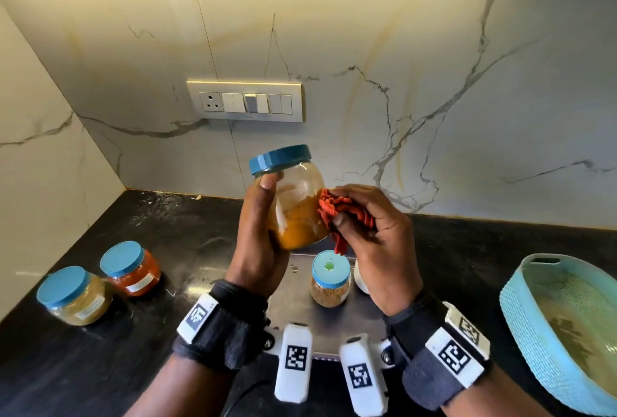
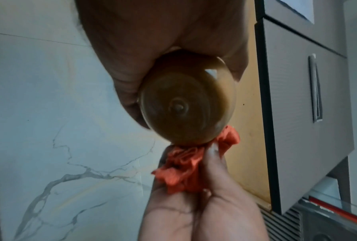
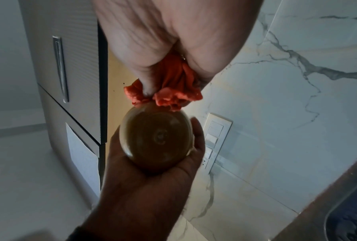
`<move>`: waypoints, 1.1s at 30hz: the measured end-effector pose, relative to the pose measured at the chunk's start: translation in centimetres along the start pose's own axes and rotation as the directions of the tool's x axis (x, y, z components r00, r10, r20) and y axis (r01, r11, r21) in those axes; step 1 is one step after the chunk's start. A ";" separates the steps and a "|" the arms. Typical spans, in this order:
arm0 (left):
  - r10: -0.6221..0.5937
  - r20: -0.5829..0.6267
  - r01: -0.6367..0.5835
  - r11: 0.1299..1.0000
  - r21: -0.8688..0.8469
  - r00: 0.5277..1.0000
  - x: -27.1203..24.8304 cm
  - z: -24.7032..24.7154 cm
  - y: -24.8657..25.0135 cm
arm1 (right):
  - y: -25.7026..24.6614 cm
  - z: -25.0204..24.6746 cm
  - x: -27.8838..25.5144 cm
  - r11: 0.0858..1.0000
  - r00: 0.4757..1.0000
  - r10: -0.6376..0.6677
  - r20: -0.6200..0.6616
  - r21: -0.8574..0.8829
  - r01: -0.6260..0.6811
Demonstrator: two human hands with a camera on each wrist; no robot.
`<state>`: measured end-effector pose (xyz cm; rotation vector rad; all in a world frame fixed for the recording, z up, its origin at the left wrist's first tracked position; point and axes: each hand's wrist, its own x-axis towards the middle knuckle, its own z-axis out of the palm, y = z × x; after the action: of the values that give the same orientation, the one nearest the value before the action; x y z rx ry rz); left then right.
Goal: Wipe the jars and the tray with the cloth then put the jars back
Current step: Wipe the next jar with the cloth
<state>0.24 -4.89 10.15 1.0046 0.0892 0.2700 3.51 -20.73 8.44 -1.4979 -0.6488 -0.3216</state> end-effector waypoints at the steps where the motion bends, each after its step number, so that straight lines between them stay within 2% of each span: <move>1: -0.003 -0.022 0.003 1.000 0.029 1.000 0.1 0.0 -0.2 | 0.0 -0.2 0.2 0.999 1.000 -0.029 -0.004 -0.042 0.029; 6: -0.069 -0.024 0.073 0.978 0.193 0.997 0.8 -0.6 0.2 | -0.3 0.4 0.0 0.952 0.990 -0.115 0.077 -0.276 0.132; 10: -0.041 -0.054 0.053 0.970 0.237 0.998 0.9 -0.8 -0.1 | -0.9 1.2 -0.2 0.891 0.965 -0.211 0.154 -0.376 0.255; 15: 0.000 -0.034 0.007 0.976 0.217 0.999 1.0 -1.0 -0.8 | -0.9 0.7 2.7 0.941 0.985 -0.171 -0.024 -0.300 0.156; 16: 0.005 -0.031 0.001 0.978 0.211 1.000 1.1 -1.0 -0.8 | -0.9 0.6 3.0 0.938 0.984 -0.177 -0.022 -0.306 0.162; 19: -0.001 -0.056 0.010 0.986 0.166 0.998 1.6 -1.0 -0.4 | -1.0 0.6 2.0 0.890 0.965 -0.245 0.097 -0.371 0.263; 24: -0.001 -0.074 0.009 0.994 0.111 0.997 1.8 -1.2 -0.6 | -1.1 0.1 -0.7 0.776 0.893 -0.340 0.296 -0.449 0.444; 26: 0.000 -0.053 0.006 0.994 0.113 0.999 1.7 -1.0 -0.9 | -0.8 0.0 0.5 0.804 0.908 -0.321 0.267 -0.431 0.411; 28: 0.008 -0.037 -0.002 0.987 0.159 0.999 1.7 -0.8 -1.2 | -0.6 0.0 2.1 0.883 0.957 -0.260 0.126 -0.371 0.288; 30: 0.028 -0.017 -0.024 0.978 0.205 0.999 1.8 -0.7 -1.1 | -0.7 0.2 3.1 0.929 0.976 -0.216 0.029 -0.302 0.214; 33: 0.026 -0.025 -0.020 0.980 0.198 0.999 2.2 -0.6 -0.4 | -0.8 0.3 1.8 0.878 0.956 -0.276 0.098 -0.379 0.292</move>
<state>2.31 -4.00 9.60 1.2001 0.1318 0.3003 4.46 -20.14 10.14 -1.7926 -0.8786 -0.6814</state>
